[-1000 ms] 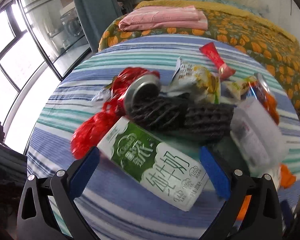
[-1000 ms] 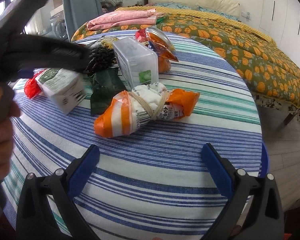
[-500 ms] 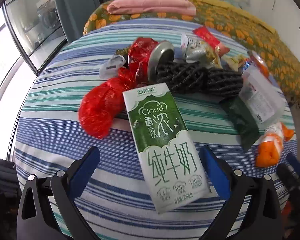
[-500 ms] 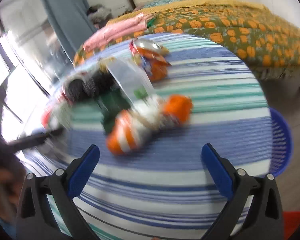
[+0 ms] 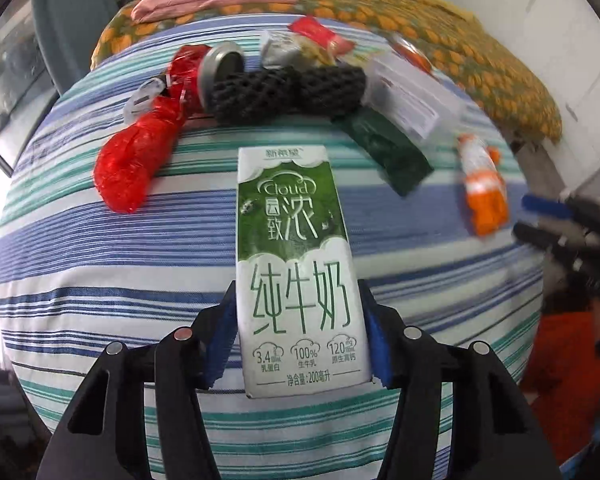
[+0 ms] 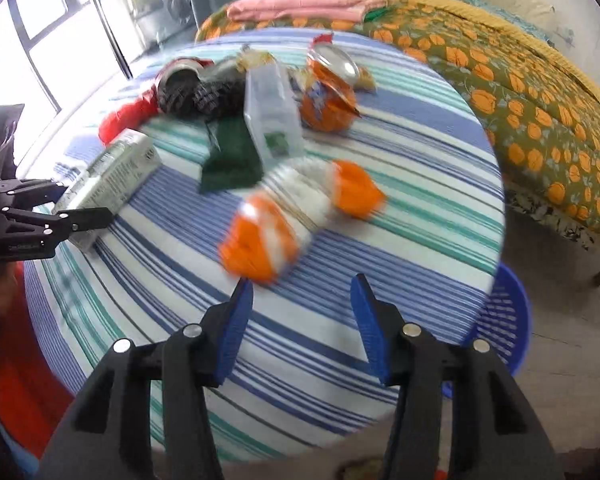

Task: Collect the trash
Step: 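Carry carton and snack bag to the blue wastebasket and open both tools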

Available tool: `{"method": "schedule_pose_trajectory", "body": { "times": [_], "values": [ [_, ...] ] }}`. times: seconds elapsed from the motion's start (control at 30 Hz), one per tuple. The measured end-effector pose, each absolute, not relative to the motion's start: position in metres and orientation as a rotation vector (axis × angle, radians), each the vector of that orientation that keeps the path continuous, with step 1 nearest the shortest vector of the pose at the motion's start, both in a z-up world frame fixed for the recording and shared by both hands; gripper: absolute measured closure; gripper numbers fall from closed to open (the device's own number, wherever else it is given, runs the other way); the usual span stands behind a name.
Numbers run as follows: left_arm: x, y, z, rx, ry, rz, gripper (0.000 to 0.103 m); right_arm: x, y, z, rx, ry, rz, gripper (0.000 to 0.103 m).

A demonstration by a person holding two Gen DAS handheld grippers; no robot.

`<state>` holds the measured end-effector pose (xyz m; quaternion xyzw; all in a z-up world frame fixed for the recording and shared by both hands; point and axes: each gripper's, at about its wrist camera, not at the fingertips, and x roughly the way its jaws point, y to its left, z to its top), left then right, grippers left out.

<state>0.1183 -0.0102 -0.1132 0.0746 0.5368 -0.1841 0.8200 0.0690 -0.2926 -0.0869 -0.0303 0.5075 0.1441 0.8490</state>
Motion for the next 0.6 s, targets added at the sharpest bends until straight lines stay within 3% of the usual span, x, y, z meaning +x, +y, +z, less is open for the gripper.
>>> {"method": "schedule_pose_trajectory", "body": {
  "times": [0.03, 0.1, 0.37, 0.4, 0.47, 0.5, 0.6],
  "values": [
    [0.117, -0.014, -0.116, 0.180, 1.143, -0.391, 0.041, 0.071, -0.299, -0.087, -0.044, 1.074, 0.290, 0.033],
    [0.118, -0.018, -0.118, 0.204, 1.135, -0.376, 0.038, 0.074, -0.308, -0.086, 0.037, 1.072, 0.272, 0.023],
    [0.130, -0.011, -0.106, 0.188, 1.125, -0.321, 0.035, 0.126, -0.302, -0.101, 0.377, 1.149, 0.208, 0.019],
    [0.132, -0.014, -0.107, 0.204, 1.131, -0.315, 0.040, 0.129, -0.301, -0.105, 0.392, 1.155, 0.196, 0.022],
    [0.133, -0.015, -0.111, 0.210, 1.138, -0.313, 0.054, 0.132, -0.296, -0.101, 0.353, 1.137, 0.200, 0.045],
    [0.133, -0.015, -0.111, 0.209, 1.132, -0.308, 0.054, 0.131, -0.294, -0.099, 0.372, 1.131, 0.258, 0.061],
    [0.128, -0.014, -0.108, 0.159, 1.120, -0.318, 0.055, 0.122, -0.294, -0.088, 0.311, 1.106, 0.290, 0.062]
  ]
}}
